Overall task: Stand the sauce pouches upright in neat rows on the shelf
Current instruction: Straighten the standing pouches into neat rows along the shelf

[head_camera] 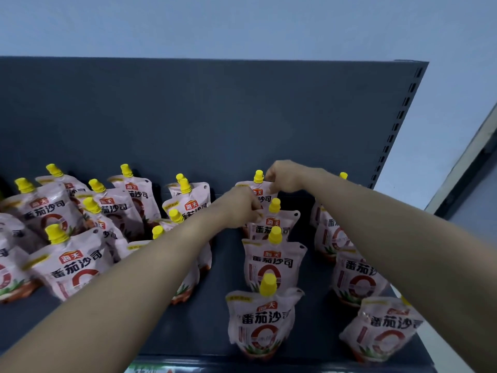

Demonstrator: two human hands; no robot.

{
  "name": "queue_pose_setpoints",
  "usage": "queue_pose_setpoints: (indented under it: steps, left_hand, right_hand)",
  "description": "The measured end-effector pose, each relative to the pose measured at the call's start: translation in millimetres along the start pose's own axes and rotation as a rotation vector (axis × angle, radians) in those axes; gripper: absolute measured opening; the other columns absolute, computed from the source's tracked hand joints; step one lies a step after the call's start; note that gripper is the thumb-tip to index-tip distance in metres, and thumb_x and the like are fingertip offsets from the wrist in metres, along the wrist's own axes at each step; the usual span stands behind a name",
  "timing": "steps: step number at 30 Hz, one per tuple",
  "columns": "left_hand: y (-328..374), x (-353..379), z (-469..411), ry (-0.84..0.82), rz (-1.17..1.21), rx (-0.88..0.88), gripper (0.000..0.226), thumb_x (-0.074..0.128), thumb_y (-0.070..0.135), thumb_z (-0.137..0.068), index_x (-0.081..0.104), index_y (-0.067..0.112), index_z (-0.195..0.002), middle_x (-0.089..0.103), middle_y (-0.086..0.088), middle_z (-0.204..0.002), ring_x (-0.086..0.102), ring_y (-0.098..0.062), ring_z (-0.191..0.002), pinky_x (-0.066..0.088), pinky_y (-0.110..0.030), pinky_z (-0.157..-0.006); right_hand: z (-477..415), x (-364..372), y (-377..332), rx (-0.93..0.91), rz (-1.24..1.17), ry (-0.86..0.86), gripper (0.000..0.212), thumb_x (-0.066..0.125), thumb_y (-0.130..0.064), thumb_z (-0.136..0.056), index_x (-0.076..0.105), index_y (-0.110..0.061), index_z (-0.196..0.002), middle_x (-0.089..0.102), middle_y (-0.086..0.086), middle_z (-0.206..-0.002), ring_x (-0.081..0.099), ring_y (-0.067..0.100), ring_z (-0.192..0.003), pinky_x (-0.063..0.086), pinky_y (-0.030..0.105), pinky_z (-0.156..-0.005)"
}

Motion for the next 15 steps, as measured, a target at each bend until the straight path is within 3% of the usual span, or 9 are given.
queue_pose_setpoints:
  steps: [1, 2, 4, 9, 13, 15]
  left_hand:
    - [-1, 0, -2, 0.006, 0.011, -0.004, 0.015, 0.062, 0.012, -0.085, 0.060, 0.007, -0.071, 0.047, -0.012, -0.071, 0.041, -0.021, -0.066, 0.033, -0.027, -0.057]
    - [-3, -1, -3, 0.011, 0.024, -0.012, 0.017, 0.063, 0.012, -0.084, 0.060, 0.007, -0.069, 0.047, -0.011, -0.069, 0.041, -0.020, -0.065, 0.033, -0.028, -0.058]
    - [-5, 2, -6, -0.009, 0.021, -0.033, 0.025, 0.065, 0.012, -0.083, 0.056, 0.006, -0.061, 0.045, -0.008, -0.063, 0.040, -0.018, -0.058, 0.033, -0.027, -0.055]
    - [-10, 7, -16, 0.010, -0.041, -0.088, 0.042, 0.069, 0.014, -0.080, 0.041, 0.012, -0.049, 0.039, -0.002, -0.053, 0.037, -0.014, -0.049, 0.033, -0.025, -0.048]
    - [-13, 2, -22, 0.085, -0.049, -0.108, 0.033, 0.069, 0.016, -0.079, 0.049, 0.008, -0.053, 0.049, -0.005, -0.062, 0.051, -0.022, -0.063, 0.047, -0.032, -0.061]
    - [-12, 0, -24, 0.108, -0.048, -0.111, 0.037, 0.068, 0.015, -0.080, 0.047, 0.007, -0.051, 0.045, -0.004, -0.061, 0.048, -0.020, -0.058, 0.044, -0.030, -0.056]
  right_hand:
    - [-4, 2, 1, 0.002, 0.008, -0.002, 0.016, 0.062, -0.018, -0.090, 0.067, -0.004, -0.085, 0.060, 0.008, -0.082, 0.055, 0.022, -0.074, 0.047, 0.031, -0.068]
    - [-8, 4, 2, 0.013, 0.006, 0.000, 0.026, 0.062, -0.018, -0.090, 0.059, -0.007, -0.068, 0.050, 0.005, -0.069, 0.045, 0.018, -0.062, 0.038, 0.028, -0.058]
    - [-14, 5, 2, 0.011, 0.027, 0.017, 0.042, 0.061, -0.019, -0.091, 0.043, -0.011, -0.054, 0.038, 0.002, -0.058, 0.034, 0.015, -0.052, 0.028, 0.028, -0.051]
    - [-19, 1, 9, 0.017, 0.117, 0.074, 0.042, 0.060, -0.020, -0.090, 0.043, -0.012, -0.053, 0.041, 0.004, -0.058, 0.044, 0.022, -0.060, 0.034, 0.029, -0.054]
    - [-17, -4, 25, 0.051, 0.101, 0.122, 0.040, 0.058, -0.015, -0.089, 0.043, -0.011, -0.053, 0.041, 0.004, -0.059, 0.045, 0.024, -0.064, 0.031, 0.027, -0.049]
    - [-17, -3, 30, 0.063, 0.082, 0.125, 0.039, 0.058, -0.015, -0.089, 0.043, -0.012, -0.053, 0.041, 0.004, -0.059, 0.046, 0.024, -0.065, 0.032, 0.027, -0.050]
Point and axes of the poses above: each hand's wrist, its own z-axis away from the middle knuckle, its own x-axis out of the palm, y = z × x, the point moved 9 cm from there along -z, towards the middle knuckle
